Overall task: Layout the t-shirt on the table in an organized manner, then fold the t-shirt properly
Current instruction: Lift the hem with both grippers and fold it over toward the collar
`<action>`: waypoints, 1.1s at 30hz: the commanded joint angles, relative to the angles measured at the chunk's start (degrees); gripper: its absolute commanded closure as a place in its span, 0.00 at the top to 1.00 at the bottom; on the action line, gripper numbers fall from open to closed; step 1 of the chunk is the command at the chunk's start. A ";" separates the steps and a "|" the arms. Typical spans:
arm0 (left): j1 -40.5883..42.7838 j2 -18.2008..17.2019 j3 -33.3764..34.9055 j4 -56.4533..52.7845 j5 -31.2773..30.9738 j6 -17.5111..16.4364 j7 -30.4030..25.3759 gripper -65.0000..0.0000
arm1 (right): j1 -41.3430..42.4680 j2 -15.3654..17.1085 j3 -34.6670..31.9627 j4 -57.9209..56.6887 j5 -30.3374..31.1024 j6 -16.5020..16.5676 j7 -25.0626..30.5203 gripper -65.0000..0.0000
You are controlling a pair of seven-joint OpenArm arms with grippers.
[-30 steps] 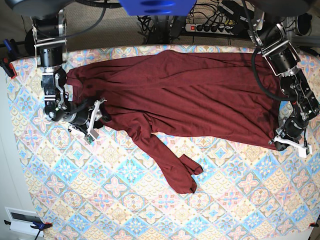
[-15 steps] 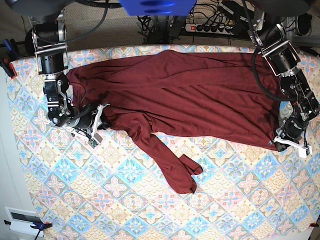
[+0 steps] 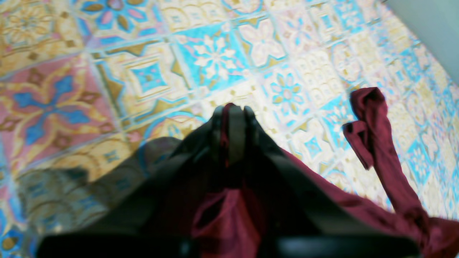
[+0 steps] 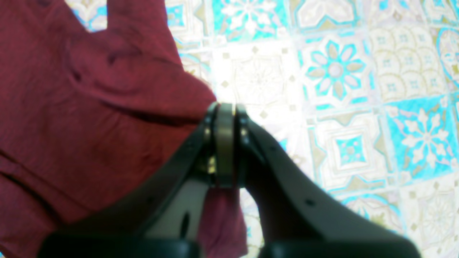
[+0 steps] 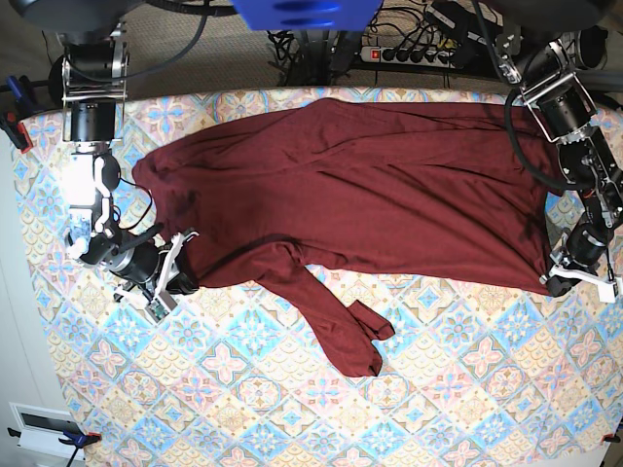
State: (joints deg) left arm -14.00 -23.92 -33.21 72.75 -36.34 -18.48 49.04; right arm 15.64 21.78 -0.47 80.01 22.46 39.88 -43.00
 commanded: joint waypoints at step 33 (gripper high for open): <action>15.01 -3.64 -7.80 5.89 -6.26 -0.64 -1.34 0.00 | -21.40 2.70 12.47 21.58 8.09 0.12 -7.50 0.00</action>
State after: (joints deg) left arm 1.48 -26.02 -40.47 77.38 -42.00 -19.03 48.90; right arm -6.15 23.73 11.57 100.57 29.61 39.86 -51.62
